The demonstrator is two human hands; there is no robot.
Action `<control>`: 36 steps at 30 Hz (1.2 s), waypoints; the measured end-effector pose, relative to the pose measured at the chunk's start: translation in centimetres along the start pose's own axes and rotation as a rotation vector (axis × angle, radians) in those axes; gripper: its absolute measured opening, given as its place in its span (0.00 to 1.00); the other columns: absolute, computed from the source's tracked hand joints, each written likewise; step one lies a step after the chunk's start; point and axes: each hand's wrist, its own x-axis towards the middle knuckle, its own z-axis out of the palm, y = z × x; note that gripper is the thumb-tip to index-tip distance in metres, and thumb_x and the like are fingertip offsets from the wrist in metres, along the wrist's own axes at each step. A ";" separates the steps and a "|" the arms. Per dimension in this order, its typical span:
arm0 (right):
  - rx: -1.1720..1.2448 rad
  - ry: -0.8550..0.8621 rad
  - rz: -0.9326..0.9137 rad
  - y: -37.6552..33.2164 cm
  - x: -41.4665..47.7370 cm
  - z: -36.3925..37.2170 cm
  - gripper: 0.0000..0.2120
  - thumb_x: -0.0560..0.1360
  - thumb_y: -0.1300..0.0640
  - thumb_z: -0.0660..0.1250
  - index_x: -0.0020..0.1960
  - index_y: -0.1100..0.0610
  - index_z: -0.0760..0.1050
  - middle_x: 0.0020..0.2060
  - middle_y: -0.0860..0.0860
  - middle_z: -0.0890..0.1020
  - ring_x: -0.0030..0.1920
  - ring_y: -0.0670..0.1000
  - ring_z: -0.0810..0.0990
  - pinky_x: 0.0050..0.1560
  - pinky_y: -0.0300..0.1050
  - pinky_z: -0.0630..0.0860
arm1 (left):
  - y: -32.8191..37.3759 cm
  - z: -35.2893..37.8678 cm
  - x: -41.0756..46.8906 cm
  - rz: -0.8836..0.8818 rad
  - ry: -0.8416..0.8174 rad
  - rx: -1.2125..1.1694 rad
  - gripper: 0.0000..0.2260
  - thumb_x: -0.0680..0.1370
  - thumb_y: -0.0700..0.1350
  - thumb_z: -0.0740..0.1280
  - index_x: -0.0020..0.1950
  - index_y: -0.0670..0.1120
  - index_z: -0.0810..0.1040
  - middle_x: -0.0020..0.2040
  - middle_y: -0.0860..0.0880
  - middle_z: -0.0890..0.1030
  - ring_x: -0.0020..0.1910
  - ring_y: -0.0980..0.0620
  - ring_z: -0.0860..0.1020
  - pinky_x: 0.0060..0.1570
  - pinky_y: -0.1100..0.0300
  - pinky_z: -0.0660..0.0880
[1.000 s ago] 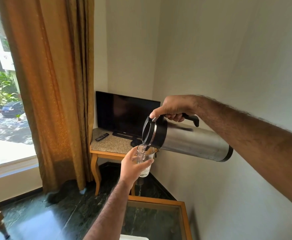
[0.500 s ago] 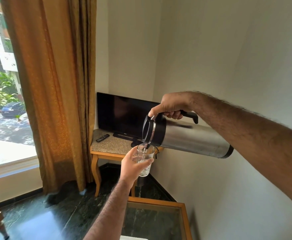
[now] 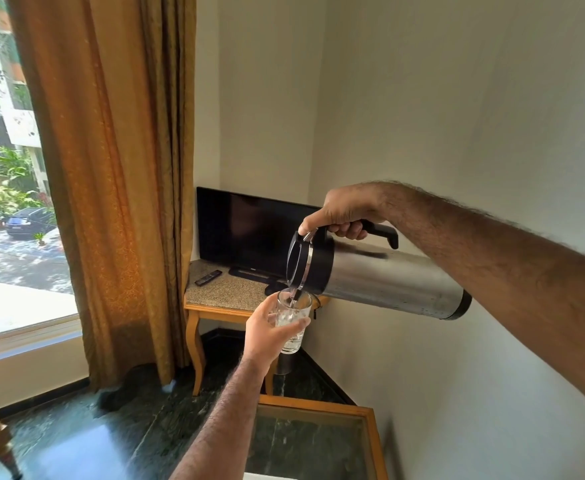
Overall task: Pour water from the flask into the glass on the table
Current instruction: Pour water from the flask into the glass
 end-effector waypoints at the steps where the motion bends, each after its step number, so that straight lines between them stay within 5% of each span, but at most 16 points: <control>1: -0.003 -0.003 0.000 0.0 0.0 0.1 0.26 0.68 0.38 0.78 0.25 0.51 0.70 0.22 0.48 0.69 0.20 0.49 0.65 0.24 0.38 0.65 | -0.1 0.0 0.0 0.004 0.004 0.000 0.23 0.69 0.46 0.84 0.62 0.57 0.83 0.55 0.55 0.88 0.52 0.58 0.87 0.49 0.62 0.81; 8: -0.005 -0.021 -0.011 0.3 0.0 0.0 0.22 0.69 0.38 0.78 0.35 0.54 0.75 0.23 0.48 0.68 0.21 0.49 0.65 0.24 0.39 0.65 | -0.3 0.1 0.3 0.011 -0.003 -0.022 0.24 0.69 0.45 0.84 0.63 0.56 0.83 0.56 0.52 0.89 0.55 0.52 0.87 0.51 0.58 0.84; 12: 0.003 -0.023 -0.007 0.4 0.0 -0.1 0.24 0.69 0.38 0.78 0.31 0.53 0.72 0.23 0.48 0.69 0.21 0.49 0.66 0.24 0.38 0.65 | -0.3 0.1 0.3 0.016 -0.005 -0.042 0.24 0.69 0.45 0.84 0.63 0.56 0.83 0.55 0.52 0.89 0.53 0.52 0.88 0.44 0.65 0.83; 16: 0.017 -0.015 -0.005 0.8 0.2 -0.1 0.26 0.66 0.37 0.79 0.24 0.50 0.70 0.23 0.49 0.68 0.21 0.50 0.65 0.24 0.39 0.65 | -0.6 0.0 0.5 0.022 0.000 -0.037 0.24 0.69 0.46 0.84 0.63 0.57 0.82 0.56 0.51 0.89 0.54 0.50 0.88 0.50 0.56 0.86; 23: 0.049 -0.013 -0.004 1.4 0.4 -0.3 0.26 0.67 0.37 0.78 0.24 0.50 0.69 0.22 0.48 0.68 0.21 0.49 0.65 0.24 0.39 0.65 | -0.8 0.1 0.9 0.026 -0.013 -0.064 0.25 0.68 0.46 0.84 0.63 0.58 0.82 0.57 0.50 0.89 0.55 0.49 0.88 0.50 0.56 0.86; 36: 0.058 -0.001 -0.020 1.5 0.1 -0.7 0.25 0.61 0.35 0.78 0.26 0.52 0.71 0.22 0.48 0.70 0.20 0.49 0.67 0.24 0.39 0.68 | -0.3 0.0 1.3 0.031 -0.009 -0.073 0.23 0.68 0.47 0.85 0.55 0.66 0.81 0.55 0.56 0.88 0.53 0.56 0.87 0.39 0.71 0.81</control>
